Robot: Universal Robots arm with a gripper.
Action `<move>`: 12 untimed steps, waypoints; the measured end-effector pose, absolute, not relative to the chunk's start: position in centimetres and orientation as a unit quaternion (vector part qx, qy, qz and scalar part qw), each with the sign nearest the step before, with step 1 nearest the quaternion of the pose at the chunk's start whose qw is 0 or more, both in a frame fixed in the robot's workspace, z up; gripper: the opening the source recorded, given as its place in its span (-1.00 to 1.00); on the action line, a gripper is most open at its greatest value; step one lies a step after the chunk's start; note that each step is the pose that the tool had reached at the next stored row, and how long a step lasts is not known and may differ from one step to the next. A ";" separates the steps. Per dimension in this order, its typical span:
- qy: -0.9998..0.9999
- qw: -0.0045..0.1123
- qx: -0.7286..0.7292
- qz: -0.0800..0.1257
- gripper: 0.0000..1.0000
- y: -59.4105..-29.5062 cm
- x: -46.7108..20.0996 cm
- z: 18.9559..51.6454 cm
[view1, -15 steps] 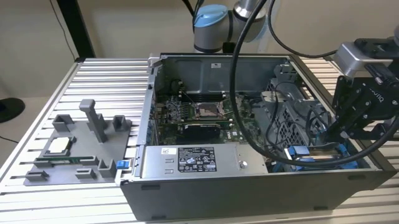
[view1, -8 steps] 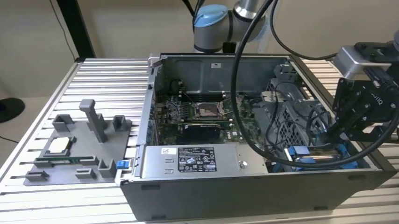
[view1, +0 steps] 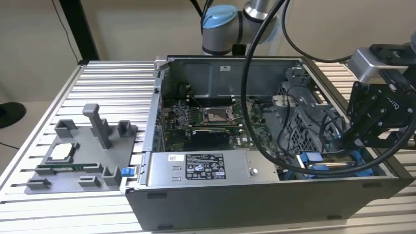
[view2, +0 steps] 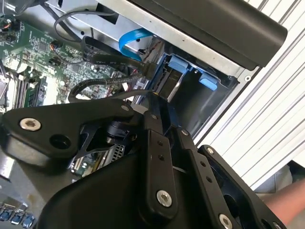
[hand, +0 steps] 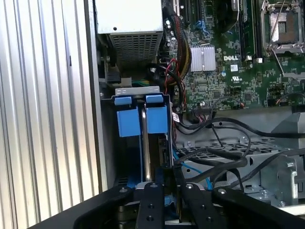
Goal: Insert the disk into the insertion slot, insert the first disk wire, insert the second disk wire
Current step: 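Insert the first disk wire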
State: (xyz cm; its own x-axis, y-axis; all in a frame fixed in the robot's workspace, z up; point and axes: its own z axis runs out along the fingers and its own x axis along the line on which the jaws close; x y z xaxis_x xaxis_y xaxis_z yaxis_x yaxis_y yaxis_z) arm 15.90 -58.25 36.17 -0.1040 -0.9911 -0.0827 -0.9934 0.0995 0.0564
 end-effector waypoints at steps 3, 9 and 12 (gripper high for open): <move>0.741 0.012 -0.669 0.049 -1.00 -58.3 15.9 36.2; 0.742 0.012 -0.669 0.050 -1.00 -58.3 16.1 35.7; 0.741 0.014 -0.669 0.051 -1.00 -58.3 16.2 35.4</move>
